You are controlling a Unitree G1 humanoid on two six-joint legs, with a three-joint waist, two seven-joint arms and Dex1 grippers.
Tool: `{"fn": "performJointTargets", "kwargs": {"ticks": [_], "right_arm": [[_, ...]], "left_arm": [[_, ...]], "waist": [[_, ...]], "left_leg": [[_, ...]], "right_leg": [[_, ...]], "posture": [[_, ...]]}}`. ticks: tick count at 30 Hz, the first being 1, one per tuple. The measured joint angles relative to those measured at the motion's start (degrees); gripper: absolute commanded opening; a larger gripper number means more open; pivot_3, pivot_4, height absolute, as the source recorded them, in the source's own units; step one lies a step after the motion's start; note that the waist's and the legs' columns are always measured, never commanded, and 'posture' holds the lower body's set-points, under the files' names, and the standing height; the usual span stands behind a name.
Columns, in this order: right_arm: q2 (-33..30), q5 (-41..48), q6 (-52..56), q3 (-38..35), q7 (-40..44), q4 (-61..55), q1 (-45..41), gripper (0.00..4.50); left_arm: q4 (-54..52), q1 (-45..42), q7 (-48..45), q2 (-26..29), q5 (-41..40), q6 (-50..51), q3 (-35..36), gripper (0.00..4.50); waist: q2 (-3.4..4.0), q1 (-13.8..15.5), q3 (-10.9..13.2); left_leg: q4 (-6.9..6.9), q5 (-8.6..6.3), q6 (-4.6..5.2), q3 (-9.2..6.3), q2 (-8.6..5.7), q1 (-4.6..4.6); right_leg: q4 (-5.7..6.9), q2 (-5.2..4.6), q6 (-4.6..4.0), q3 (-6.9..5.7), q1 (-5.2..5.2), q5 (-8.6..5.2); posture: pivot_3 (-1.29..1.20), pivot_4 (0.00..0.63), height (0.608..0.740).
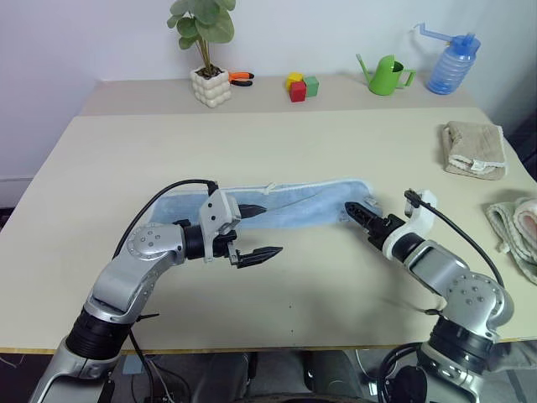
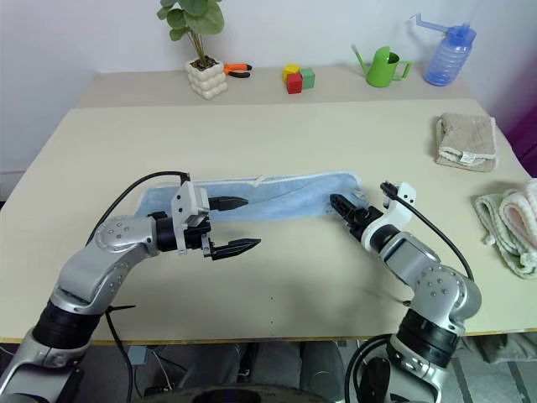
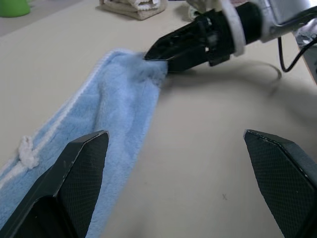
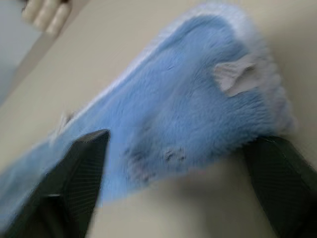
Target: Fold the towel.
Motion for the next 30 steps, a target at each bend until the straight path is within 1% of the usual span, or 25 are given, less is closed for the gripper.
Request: {"fn": "performJointTargets", "kwargs": {"ticks": [5,10,13,17,19,21,23,25,28,30], "right_arm": [[1.61,0.23,-3.98,-1.18,-3.99,3.89,-2.46,0.06],[1.69,0.98,-7.45,-2.21,-7.17,5.08,-3.65,0.02],[-1.0,1.58,-7.48,-2.16,-7.03,4.63,-2.51,0.02],[-11.25,1.34,-7.55,-0.13,-2.16,-0.72,1.84,0.02],[-15.29,1.16,-8.13,-0.03,0.07,-1.61,2.1,0.02],[-20.27,0.46,-9.5,1.7,3.93,-2.05,2.15,0.02],[-24.94,-0.33,-11.03,5.08,8.57,-4.2,1.9,0.02],[-28.99,-1.77,-13.12,10.66,13.96,-7.8,1.42,0.02],[-33.76,-5.21,-17.4,22.2,22.65,-13.24,1.55,0.02],[-36.39,-9.4,-20.49,31.22,27.44,-15.08,1.82,0.02]], "left_arm": [[-0.99,1.71,0.94,-0.02,0.04,0.0,-0.01,4.5],[-1.52,2.71,1.86,-0.04,0.13,-0.09,-0.04,4.5],[-1.51,3.06,1.91,-0.1,0.31,-0.21,-0.08,4.5],[-0.92,3.02,1.89,-0.49,1.09,-0.64,-0.16,4.5],[-0.42,2.74,1.81,-0.89,1.25,-0.75,-0.25,4.5],[0.34,2.12,1.63,-1.22,1.33,-0.98,-0.46,4.5],[1.0,1.65,1.43,-1.35,1.43,-1.64,-0.55,4.5],[1.47,1.18,1.14,-1.45,1.68,-1.93,-0.68,4.5],[2.24,0.78,0.58,-1.81,2.0,-2.22,-0.94,4.5],[2.46,0.36,0.53,-1.98,2.35,-2.53,-1.0,4.5]], "waist": [[0.0,-0.32,-0.01],[0.02,0.02,-0.01],[0.05,0.24,0.01],[0.17,0.16,0.07],[0.17,-0.13,0.07],[0.19,-0.26,0.08],[0.21,-0.42,0.09],[0.2,-0.67,0.09],[0.16,-0.98,0.11],[0.14,-0.96,0.12]], "left_leg": [[-0.01,0.0,0.0,0.02,0.04,0.02],[-0.01,-0.01,0.02,0.03,0.04,0.0],[-0.01,-0.01,0.03,0.04,0.03,-0.01],[-0.03,-0.03,0.07,0.09,0.04,-0.03],[-0.04,-0.03,0.07,0.15,0.1,-0.02],[-0.05,-0.04,0.07,0.22,0.17,-0.01],[-0.04,-0.04,0.07,0.32,0.27,0.0],[-0.04,-0.04,0.07,0.37,0.37,0.0],[-0.03,-0.05,0.08,0.38,0.41,-0.02],[-0.02,-0.05,0.08,0.38,0.4,-0.04]], "right_leg": [[0.0,0.04,0.0,0.04,0.0,0.0],[-0.02,0.04,-0.01,0.04,0.0,0.0],[-0.03,0.04,-0.01,0.04,0.0,0.0],[-0.05,0.03,0.0,0.05,-0.02,0.0],[-0.06,0.07,0.0,0.06,-0.02,0.0],[-0.06,0.13,0.0,0.08,-0.02,-0.01],[-0.09,0.21,0.0,0.12,-0.03,-0.01],[-0.12,0.27,0.0,0.15,-0.03,-0.01],[-0.16,0.31,0.0,0.15,-0.03,-0.01],[-0.19,0.3,0.0,0.16,-0.02,-0.01]], "posture": [[0.0,0.15,0.732],[0.0,0.15,0.732],[0.0,0.15,0.732],[0.0,0.15,0.732],[0.0,0.15,0.732],[0.0,0.15,0.732],[0.0,0.15,0.732],[0.0,0.15,0.732],[0.0,0.15,0.732],[0.0,0.15,0.732]]}}
